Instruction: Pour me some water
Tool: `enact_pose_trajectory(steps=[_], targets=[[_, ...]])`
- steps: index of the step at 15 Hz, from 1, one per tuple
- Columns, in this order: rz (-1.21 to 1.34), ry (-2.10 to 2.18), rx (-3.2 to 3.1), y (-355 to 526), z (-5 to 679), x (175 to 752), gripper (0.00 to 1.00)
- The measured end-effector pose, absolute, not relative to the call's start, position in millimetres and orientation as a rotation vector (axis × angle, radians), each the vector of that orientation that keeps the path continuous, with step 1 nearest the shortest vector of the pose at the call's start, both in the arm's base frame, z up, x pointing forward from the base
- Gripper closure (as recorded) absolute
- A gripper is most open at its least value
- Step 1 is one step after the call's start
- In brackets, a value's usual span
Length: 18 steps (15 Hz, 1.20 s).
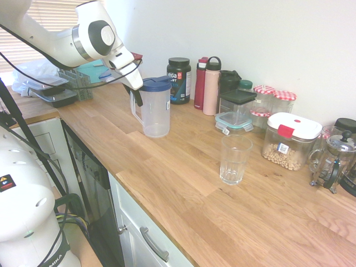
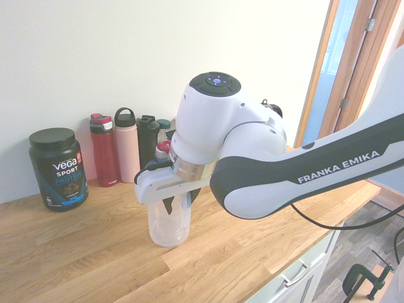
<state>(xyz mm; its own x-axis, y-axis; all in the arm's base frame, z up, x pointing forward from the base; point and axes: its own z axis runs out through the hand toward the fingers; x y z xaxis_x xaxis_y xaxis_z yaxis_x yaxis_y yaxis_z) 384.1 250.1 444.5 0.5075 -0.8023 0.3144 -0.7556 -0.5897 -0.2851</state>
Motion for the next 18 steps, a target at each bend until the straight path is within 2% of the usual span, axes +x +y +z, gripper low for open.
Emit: enact_pose_trajectory(steps=[11, 18], targets=[[-0.603, 1.327, -2.648, 218.0, 457.6, 372.7, 1.00], [-0.479, 0.840, -2.874, 88.3, 535.9, 308.3, 1.00]])
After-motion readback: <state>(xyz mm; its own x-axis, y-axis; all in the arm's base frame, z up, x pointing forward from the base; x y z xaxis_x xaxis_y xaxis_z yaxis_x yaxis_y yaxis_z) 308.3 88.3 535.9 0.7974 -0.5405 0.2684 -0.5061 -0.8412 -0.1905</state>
